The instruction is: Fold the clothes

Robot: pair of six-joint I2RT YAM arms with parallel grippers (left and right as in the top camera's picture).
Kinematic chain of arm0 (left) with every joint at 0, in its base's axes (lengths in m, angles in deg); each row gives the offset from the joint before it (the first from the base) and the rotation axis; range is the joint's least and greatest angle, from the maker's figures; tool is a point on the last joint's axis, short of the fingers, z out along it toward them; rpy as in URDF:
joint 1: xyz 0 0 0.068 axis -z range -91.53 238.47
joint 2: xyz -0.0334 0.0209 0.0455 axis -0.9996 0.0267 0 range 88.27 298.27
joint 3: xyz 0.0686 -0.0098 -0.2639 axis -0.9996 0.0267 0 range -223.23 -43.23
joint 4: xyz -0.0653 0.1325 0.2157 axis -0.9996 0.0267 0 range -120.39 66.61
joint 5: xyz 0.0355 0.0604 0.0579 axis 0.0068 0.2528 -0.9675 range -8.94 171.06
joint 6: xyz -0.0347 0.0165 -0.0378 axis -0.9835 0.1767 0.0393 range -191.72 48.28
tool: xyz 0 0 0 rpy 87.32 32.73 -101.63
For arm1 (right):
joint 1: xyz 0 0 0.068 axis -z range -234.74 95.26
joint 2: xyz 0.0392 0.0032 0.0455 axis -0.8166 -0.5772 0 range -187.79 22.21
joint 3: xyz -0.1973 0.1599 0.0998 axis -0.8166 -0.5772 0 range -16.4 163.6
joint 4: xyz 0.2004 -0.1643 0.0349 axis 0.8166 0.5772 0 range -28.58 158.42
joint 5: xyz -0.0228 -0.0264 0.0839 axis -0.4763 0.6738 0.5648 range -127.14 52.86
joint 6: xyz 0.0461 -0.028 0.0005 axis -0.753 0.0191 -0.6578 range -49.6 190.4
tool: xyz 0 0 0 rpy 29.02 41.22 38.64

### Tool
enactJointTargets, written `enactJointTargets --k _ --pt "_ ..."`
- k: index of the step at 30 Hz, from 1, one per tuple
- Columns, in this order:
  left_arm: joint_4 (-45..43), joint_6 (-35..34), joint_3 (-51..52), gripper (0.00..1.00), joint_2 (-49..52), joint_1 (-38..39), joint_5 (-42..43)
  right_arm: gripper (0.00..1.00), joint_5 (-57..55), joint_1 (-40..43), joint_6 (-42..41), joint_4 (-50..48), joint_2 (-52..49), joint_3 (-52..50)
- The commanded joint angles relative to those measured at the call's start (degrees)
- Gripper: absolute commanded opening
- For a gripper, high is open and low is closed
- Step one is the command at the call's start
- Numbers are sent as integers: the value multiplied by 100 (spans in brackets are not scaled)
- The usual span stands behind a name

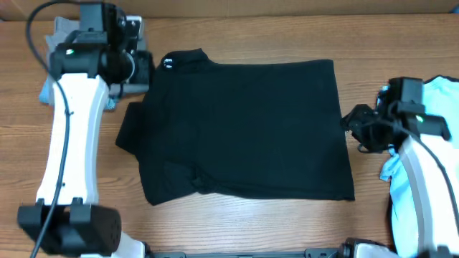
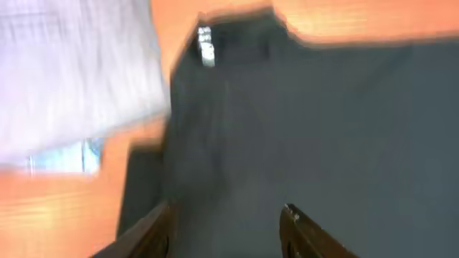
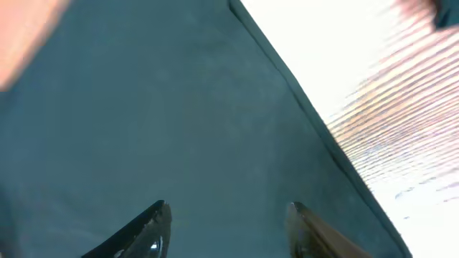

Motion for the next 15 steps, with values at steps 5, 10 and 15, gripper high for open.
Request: enactJointTargets --k 5,10,15 --pt "1047 -273 682 52 138 -4 66 62 44 0 31 442 688 -11" --pt "887 271 1840 52 138 13 769 66 44 0 26 678 603 -13" --pt "595 289 2955 61 138 44 750 70 42 0 28 693 546 -13"
